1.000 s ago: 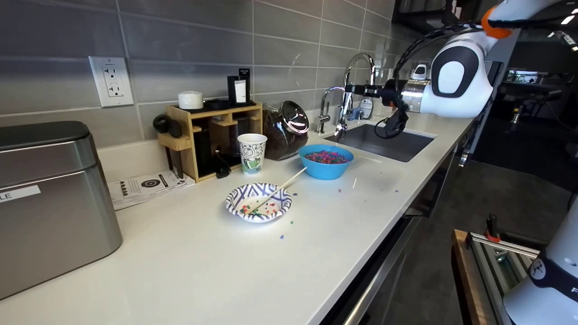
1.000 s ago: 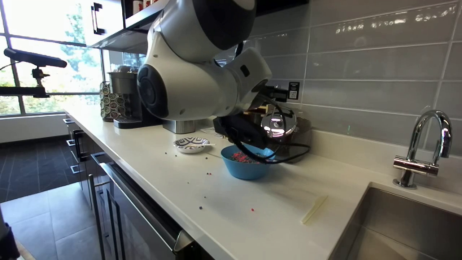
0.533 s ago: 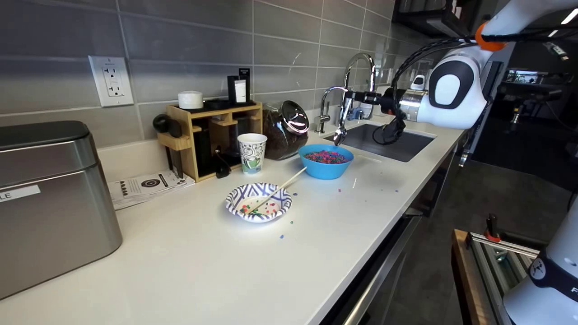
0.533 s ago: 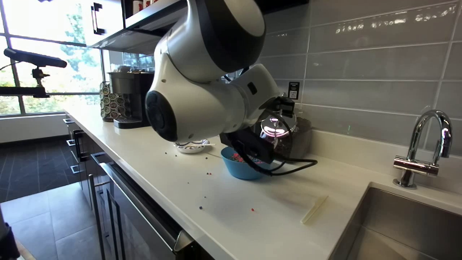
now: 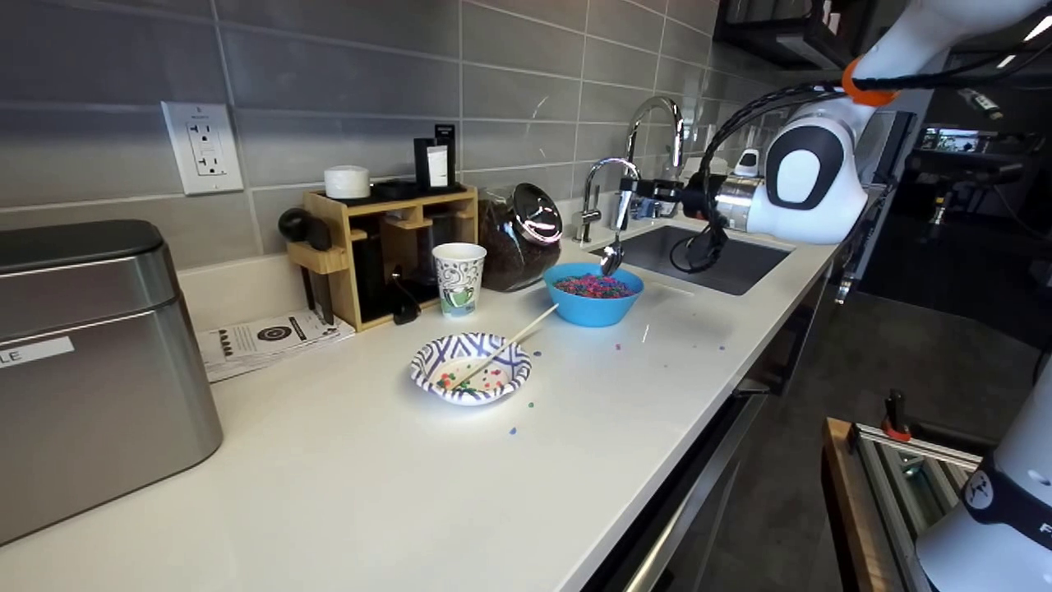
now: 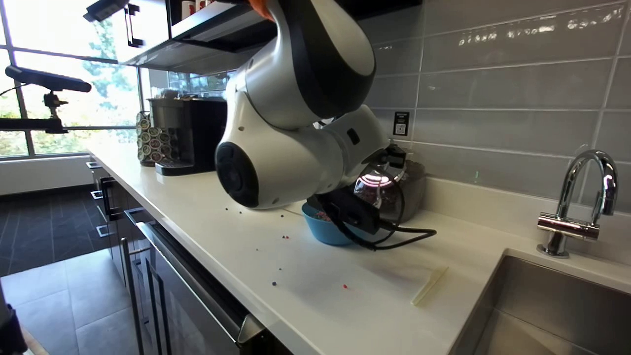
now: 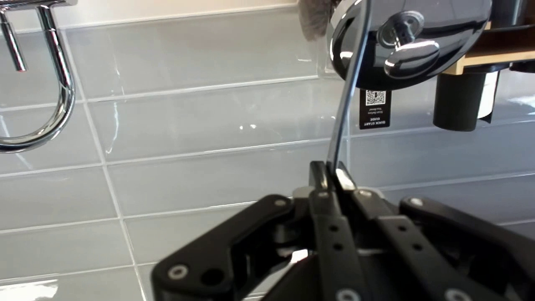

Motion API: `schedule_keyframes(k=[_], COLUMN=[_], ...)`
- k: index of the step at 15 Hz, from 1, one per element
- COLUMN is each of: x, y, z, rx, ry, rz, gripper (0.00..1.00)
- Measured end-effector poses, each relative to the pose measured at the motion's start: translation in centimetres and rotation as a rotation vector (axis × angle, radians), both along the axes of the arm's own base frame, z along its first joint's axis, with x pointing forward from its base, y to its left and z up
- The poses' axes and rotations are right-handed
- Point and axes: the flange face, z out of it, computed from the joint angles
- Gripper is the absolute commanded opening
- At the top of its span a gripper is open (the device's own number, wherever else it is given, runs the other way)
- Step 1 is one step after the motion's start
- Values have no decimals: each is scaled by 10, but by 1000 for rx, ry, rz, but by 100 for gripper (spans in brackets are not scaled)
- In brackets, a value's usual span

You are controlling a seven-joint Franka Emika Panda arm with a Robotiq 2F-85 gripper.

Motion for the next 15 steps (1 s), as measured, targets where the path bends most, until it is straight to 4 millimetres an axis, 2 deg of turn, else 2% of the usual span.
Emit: schedule_keyframes(k=[9,15], x=[27,33], y=[8,12], z=[-16,-24], rx=[-1,3], ry=[35,51], rz=[52,67], gripper=[0,0])
